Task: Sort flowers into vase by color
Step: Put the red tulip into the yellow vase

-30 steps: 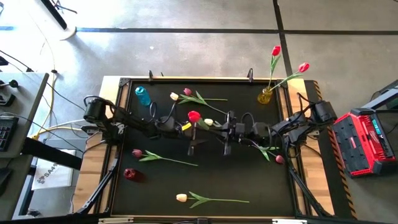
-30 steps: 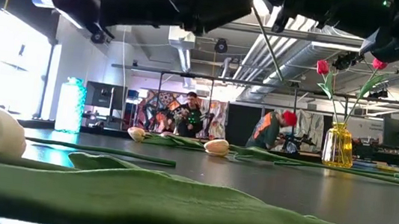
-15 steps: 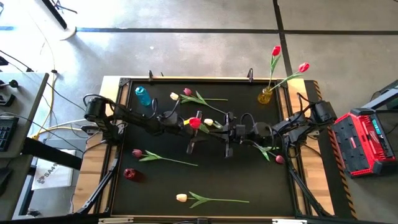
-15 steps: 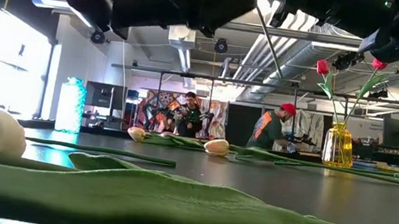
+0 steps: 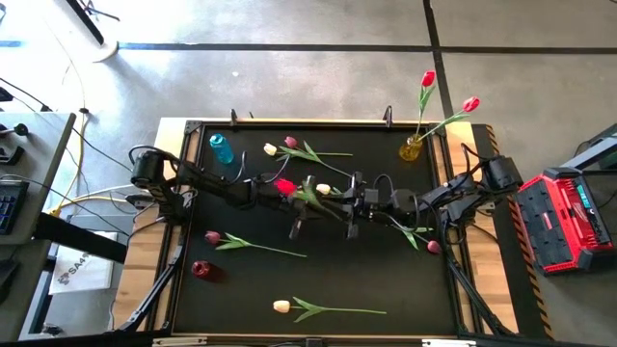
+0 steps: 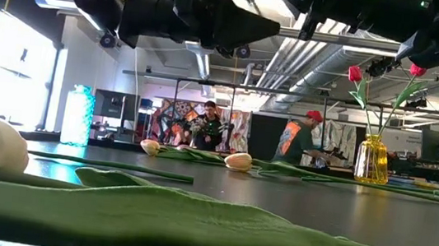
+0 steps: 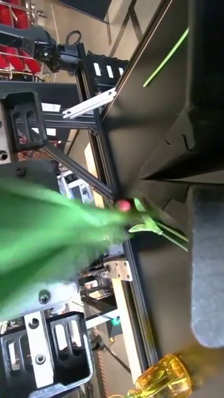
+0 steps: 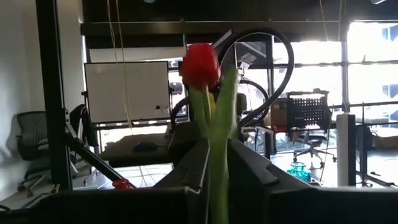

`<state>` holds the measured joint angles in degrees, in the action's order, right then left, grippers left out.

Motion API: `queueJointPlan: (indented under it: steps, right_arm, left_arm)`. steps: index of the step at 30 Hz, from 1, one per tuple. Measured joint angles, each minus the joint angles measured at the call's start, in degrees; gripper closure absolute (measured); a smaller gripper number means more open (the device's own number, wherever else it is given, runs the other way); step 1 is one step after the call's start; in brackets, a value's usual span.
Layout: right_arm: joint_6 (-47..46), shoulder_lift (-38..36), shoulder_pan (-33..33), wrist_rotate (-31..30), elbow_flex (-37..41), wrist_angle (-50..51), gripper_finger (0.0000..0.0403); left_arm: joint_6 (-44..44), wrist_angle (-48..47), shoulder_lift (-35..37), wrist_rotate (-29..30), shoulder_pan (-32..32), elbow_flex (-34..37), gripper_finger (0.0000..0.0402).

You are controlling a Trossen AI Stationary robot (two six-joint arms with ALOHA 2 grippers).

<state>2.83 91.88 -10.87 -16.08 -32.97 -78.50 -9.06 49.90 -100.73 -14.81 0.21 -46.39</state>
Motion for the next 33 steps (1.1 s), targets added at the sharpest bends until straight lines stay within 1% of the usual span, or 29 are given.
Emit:
queueJointPlan:
  steps: [3,8,12,16,19,22,25,28,30,33]
  right_arm:
    - [0.16,0.0,0.0,-0.03,0.0,0.3,0.0352]
    - [-0.42,0.0,0.0,-2.16,0.0,2.38,0.0361]
    - [-1.81,0.0,0.0,-5.75,0.0,7.26,0.0356]
    - [-1.37,-0.08,-0.1,-10.47,0.02,10.86,0.034]
    - [0.56,-1.42,-0.59,-11.63,0.02,12.46,0.0322]
    - [4.05,-4.55,-1.57,-12.35,0.02,15.14,0.0303]
    - [7.73,-9.4,-2.97,-13.59,0.02,21.98,0.0284]
    - [5.83,-14.16,-3.48,-11.98,-0.55,32.34,0.0272]
    - [2.8,-15.35,-3.07,-10.54,-1.97,38.45,0.027]
    - [1.61,-14.81,-2.53,-8.65,-5.24,44.9,0.0273]
  left_arm:
    - [1.1,0.0,0.0,1.19,0.14,0.0,0.0401]
    - [2.78,-1.14,0.0,2.05,1.09,0.0,0.0401]
    - [2.88,-1.28,0.0,2.21,1.37,0.0,0.0401]
    - [2.86,-1.36,0.0,2.19,1.33,0.0,0.0401]
    - [2.08,-2.3,0.0,2.19,1.33,0.0,0.0401]
    - [1.99,-2.65,0.0,2.19,1.33,0.02,0.0401]
    - [1.97,-2.61,0.04,2.19,1.33,0.02,0.0401]
    - [1.95,-3.01,0.39,2.63,1.33,0.02,0.0401]
    - [1.97,-3.26,0.39,2.94,1.33,0.02,0.0401]
    - [1.96,-3.62,0.39,3.31,1.33,0.02,0.0401]
